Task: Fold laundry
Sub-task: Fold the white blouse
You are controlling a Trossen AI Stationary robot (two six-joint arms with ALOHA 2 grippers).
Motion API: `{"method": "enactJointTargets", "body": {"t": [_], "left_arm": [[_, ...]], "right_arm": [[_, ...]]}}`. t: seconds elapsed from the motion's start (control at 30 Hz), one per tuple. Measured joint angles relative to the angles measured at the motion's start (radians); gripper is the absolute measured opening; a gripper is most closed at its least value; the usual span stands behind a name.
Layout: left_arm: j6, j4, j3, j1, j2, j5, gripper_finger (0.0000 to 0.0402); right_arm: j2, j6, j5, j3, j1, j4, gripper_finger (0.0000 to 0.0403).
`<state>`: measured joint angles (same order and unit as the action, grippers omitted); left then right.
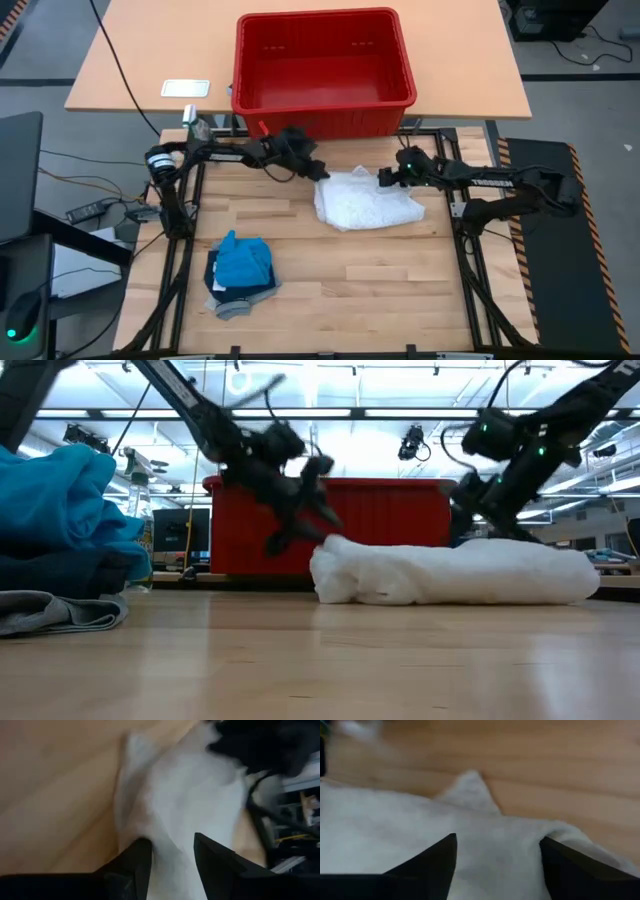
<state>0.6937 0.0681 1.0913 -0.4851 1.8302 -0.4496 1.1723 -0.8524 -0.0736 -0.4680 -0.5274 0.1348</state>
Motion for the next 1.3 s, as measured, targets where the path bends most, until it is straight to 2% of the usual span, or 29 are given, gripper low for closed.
{"method": "enactJointTargets", "body": {"t": [0.1,0.27,0.5,0.6,0.67,0.73,0.83,0.93,1.0,1.13,1.3], "left_arm": [[-0.011,0.012,0.001,-0.011,-0.082,0.001,0.0152],[-0.092,0.013,0.001,0.013,-0.184,0.002,0.0153],[-0.123,0.008,0.001,0.077,-0.183,0.047,0.0153],[-0.139,0.002,0.001,0.117,-0.166,0.069,0.0153],[-0.164,0.002,0.001,0.153,-0.153,0.123,0.0153],[-0.193,0.0,0.001,0.19,-0.133,0.177,0.0153],[-0.205,0.011,0.001,0.238,-0.101,0.197,0.0153],[-0.209,0.023,0.001,0.276,-0.081,0.198,0.0153],[-0.227,0.02,0.001,0.292,-0.068,0.198,0.0153],[-0.26,-0.009,0.001,0.304,-0.062,0.198,0.0153],[-0.266,-0.028,-0.001,0.303,-0.094,0.168,0.0153]], "right_arm": [[-0.058,0.013,-0.003,-0.025,0.001,0.0,0.0279],[-0.138,0.06,-0.019,-0.057,0.004,0.052,0.0275],[-0.173,0.08,-0.135,-0.073,0.002,0.27,0.0258],[-0.157,0.043,-0.073,-0.073,0.002,0.383,0.0251],[-0.144,0.037,-0.006,-0.072,0.016,0.431,0.0246],[-0.143,0.026,0.014,-0.072,0.049,0.432,0.024],[-0.156,0.021,-0.075,-0.107,0.099,0.447,0.0229],[-0.161,-0.016,-0.192,-0.186,0.139,0.488,0.0215],[-0.16,-0.035,-0.234,-0.238,0.165,0.501,0.0205],[-0.151,-0.067,-0.28,-0.332,0.223,0.536,0.019],[-0.101,-0.115,-0.277,-0.396,0.313,0.609,0.0175]]}}
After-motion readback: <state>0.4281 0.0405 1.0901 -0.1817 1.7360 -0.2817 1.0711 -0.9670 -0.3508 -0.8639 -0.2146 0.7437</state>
